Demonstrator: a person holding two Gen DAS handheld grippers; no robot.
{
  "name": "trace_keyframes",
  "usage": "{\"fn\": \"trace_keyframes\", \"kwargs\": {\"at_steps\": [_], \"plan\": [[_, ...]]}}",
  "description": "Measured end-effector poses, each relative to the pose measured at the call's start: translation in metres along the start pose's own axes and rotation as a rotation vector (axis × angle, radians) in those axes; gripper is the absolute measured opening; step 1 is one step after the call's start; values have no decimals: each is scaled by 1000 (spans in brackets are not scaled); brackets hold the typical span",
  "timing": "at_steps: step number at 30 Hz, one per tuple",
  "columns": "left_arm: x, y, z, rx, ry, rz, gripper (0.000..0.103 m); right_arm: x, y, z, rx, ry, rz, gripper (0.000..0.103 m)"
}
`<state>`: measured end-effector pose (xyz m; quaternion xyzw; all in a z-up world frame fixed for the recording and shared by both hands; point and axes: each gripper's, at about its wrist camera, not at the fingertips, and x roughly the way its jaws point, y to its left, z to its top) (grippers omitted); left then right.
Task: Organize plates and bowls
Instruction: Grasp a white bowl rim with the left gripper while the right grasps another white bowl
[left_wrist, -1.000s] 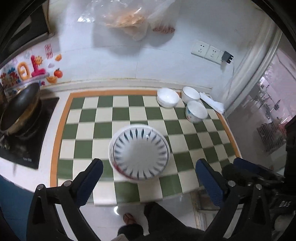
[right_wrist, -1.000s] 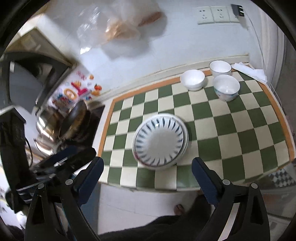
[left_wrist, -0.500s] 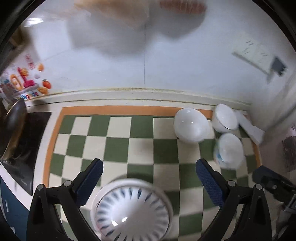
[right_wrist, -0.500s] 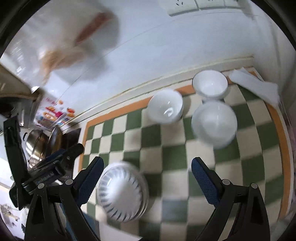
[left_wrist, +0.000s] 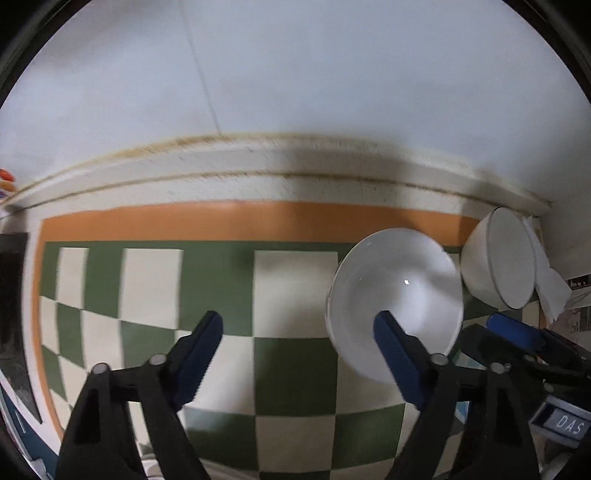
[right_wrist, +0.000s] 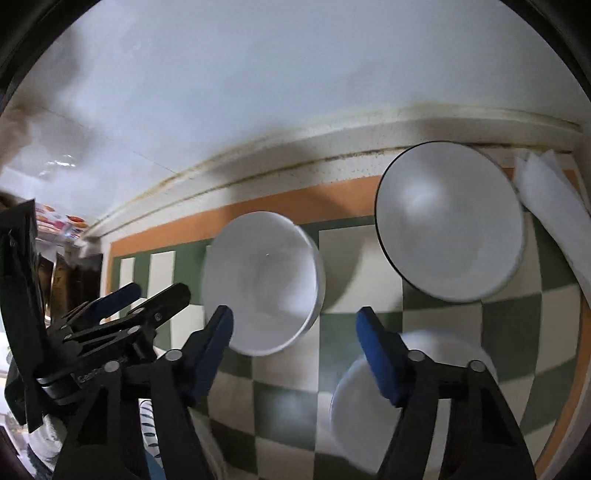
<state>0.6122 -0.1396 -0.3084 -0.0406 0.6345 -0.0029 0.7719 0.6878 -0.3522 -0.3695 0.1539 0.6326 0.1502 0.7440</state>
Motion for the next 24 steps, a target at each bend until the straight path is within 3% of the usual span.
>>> {"fn": "trace_keyframes", "kwargs": {"at_steps": [5,7,10,11,18,24], "plan": [[29,-1,5,-9,98,-88,45,25,-7,12,16,42,-4,54],[37,-3,6,-6,124,-100,33,32,-9,12,24,57,-8,39],[46,-6,6,-3,154,-141,26,44,-14,15,48,82,-22,18],[47,-8,6,-1,154,-156,22,47,-15,16,57,86,-26,16],[30,-19,3,22,113,-166,22,43,-16,14,59,62,-32,13],[-4,-18,-8,34,77,-164,22,13,-1,5,28,21,-14,13]]}}
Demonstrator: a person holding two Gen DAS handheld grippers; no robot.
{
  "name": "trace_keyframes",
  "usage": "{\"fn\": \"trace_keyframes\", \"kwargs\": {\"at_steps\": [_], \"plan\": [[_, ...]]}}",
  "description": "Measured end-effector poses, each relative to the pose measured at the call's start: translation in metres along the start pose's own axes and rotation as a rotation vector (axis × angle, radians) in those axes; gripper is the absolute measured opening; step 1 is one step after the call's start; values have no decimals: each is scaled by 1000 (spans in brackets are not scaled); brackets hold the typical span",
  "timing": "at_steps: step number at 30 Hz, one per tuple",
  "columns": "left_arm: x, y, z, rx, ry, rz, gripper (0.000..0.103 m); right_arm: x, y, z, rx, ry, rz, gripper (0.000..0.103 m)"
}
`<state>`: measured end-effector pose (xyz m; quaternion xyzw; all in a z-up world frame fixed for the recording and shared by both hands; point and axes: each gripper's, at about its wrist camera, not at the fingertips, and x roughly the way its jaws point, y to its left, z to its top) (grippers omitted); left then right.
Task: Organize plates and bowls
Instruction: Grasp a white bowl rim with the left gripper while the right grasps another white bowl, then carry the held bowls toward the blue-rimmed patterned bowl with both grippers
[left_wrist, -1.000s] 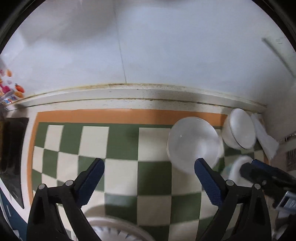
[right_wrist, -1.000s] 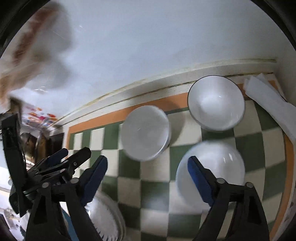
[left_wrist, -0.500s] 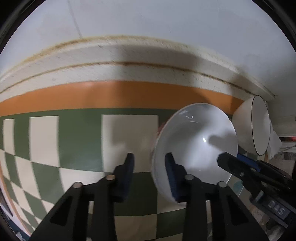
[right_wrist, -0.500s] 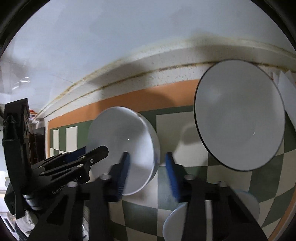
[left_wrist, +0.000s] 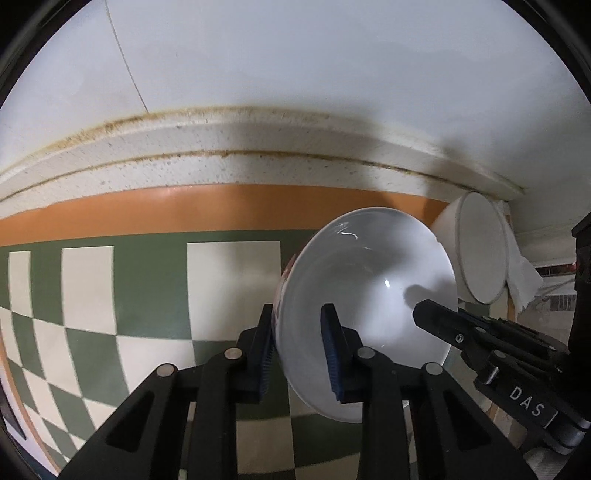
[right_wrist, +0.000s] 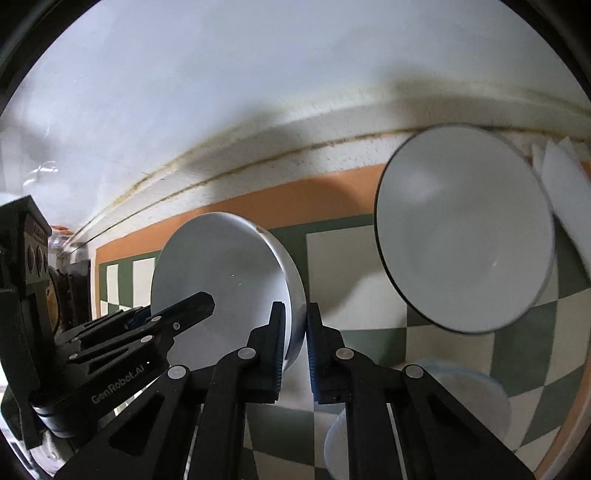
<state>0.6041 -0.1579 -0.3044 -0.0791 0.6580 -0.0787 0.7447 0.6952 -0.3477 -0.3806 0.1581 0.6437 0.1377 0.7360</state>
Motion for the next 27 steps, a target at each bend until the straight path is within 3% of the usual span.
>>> {"fn": "trace_keyframes", "kwargs": {"at_steps": [8,14,19,27], "plan": [[-63,-17,-41,63,-61,-11,22,-63,18,-45,-29,-54,18,13],[-84,-30,-84,88,-58,-57,22,-100,8,-105,-21,-68,20,13],[-60,-48,-119,107,-8,-67,22,-104,-11,-155,7,-42,7,13],[-12,-56,-167,135,115,-53,22,-71,-50,-213,70,40,0,13]]}}
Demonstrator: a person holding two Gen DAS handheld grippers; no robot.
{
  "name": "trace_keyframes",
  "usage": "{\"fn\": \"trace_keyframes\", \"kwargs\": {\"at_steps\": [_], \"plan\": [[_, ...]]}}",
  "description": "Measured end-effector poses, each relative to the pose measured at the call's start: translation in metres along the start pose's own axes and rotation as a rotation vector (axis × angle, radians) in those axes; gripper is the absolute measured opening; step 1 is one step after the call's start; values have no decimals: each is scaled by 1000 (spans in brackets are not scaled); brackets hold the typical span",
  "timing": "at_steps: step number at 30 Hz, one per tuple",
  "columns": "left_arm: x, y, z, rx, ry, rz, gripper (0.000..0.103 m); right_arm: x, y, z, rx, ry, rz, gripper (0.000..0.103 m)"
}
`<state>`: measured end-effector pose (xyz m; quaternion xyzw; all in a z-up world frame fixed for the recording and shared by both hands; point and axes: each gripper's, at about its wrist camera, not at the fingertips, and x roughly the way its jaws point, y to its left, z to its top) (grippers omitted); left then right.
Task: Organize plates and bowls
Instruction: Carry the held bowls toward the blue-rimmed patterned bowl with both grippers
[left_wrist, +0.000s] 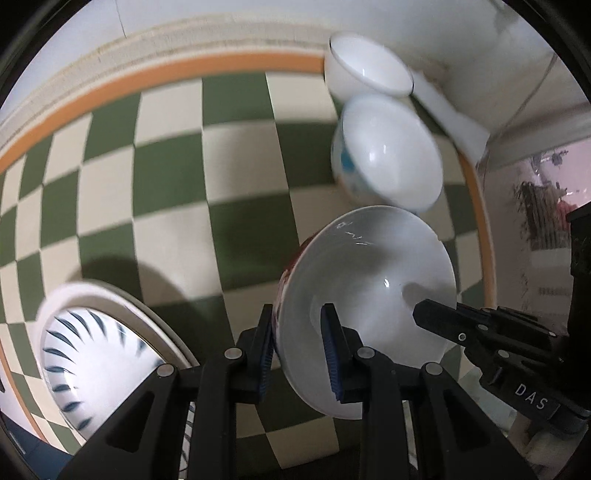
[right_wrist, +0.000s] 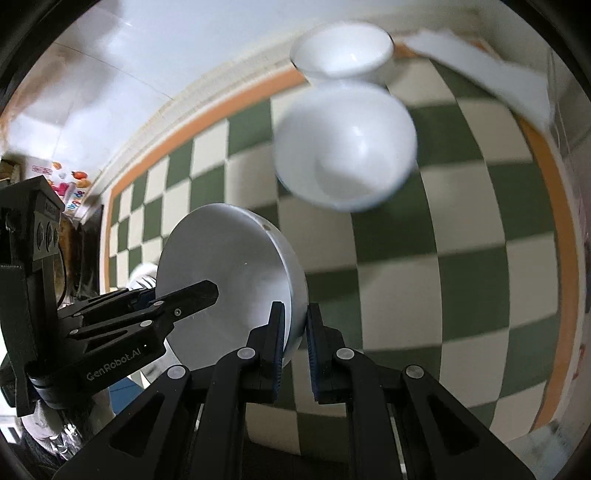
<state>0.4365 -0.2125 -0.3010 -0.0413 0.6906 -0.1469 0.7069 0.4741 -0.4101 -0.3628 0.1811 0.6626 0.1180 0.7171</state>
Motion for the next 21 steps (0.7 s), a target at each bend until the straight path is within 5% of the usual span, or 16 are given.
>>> {"fn": "trace_keyframes", "kwargs": {"at_steps": [21], "plan": [[54,-23,-15,55,103,73,22,38,-33,-24,51,68,-27,13]]}}
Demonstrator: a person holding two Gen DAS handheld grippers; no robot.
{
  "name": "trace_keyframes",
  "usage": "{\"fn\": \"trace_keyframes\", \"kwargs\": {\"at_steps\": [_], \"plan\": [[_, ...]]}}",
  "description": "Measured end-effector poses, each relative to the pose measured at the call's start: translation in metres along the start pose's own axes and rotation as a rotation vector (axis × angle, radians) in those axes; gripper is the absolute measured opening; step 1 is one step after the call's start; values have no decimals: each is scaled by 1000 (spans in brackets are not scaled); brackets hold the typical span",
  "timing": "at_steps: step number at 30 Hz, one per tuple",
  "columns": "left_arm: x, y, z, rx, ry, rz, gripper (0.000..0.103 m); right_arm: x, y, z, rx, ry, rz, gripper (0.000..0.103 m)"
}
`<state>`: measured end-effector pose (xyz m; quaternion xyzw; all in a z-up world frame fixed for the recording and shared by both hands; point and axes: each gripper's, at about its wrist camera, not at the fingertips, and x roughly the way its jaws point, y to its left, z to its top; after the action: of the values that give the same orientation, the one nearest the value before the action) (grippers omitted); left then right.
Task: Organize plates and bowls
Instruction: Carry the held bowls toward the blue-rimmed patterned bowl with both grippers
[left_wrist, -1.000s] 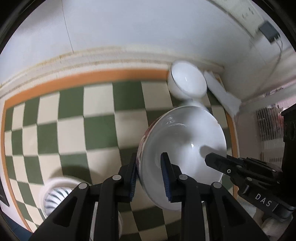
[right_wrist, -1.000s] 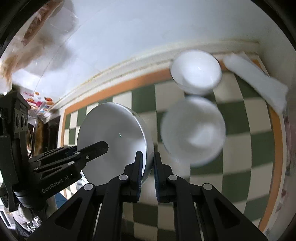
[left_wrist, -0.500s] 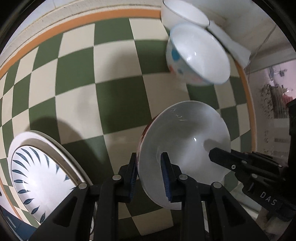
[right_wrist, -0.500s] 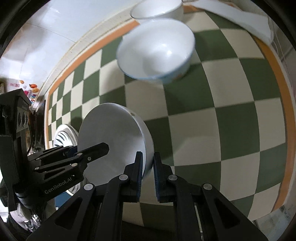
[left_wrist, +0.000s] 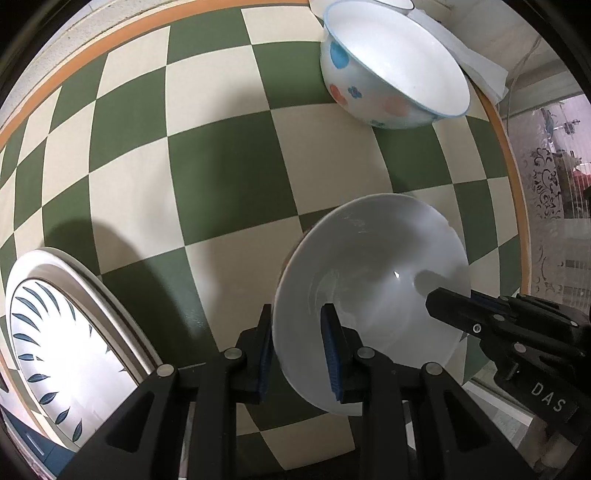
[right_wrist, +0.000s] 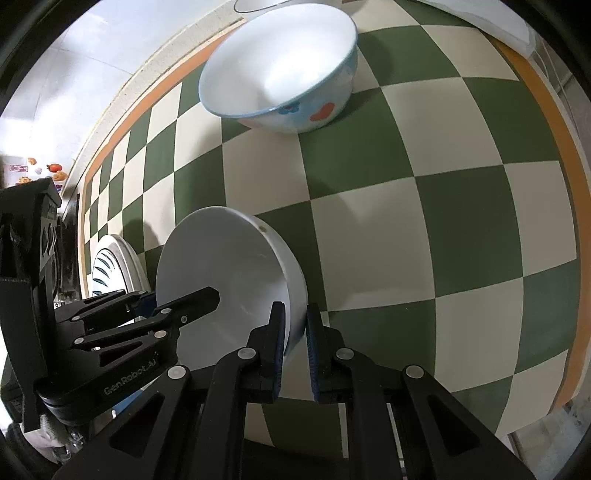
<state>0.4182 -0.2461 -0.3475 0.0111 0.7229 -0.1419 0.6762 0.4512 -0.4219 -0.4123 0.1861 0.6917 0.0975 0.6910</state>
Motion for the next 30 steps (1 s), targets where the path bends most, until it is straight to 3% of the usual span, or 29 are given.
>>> {"fn": "trace_keyframes", "kwargs": {"at_steps": [6,12,14,16,18,25,30], "plan": [[-6,-1,1,4,3,15,22,1,-1,3,15,17,28,16],[-59,-10,2,27,-114,28,23,-34,-6,12,23,-35,68,16],[-79,-13,8,30,-156,12,24,-54,-9,18,29,-74,81,21],[-95,-16,21,21,-188,-10,28,-70,-12,27,31,-103,93,42],[-102,-16,41,10,-204,-26,29,-81,-16,40,44,-127,115,56],[-78,-4,122,-46,-157,-50,29,-80,-34,100,102,-168,105,57],[-43,-6,156,-40,-79,-70,29,-55,-48,131,142,-148,109,57]]}}
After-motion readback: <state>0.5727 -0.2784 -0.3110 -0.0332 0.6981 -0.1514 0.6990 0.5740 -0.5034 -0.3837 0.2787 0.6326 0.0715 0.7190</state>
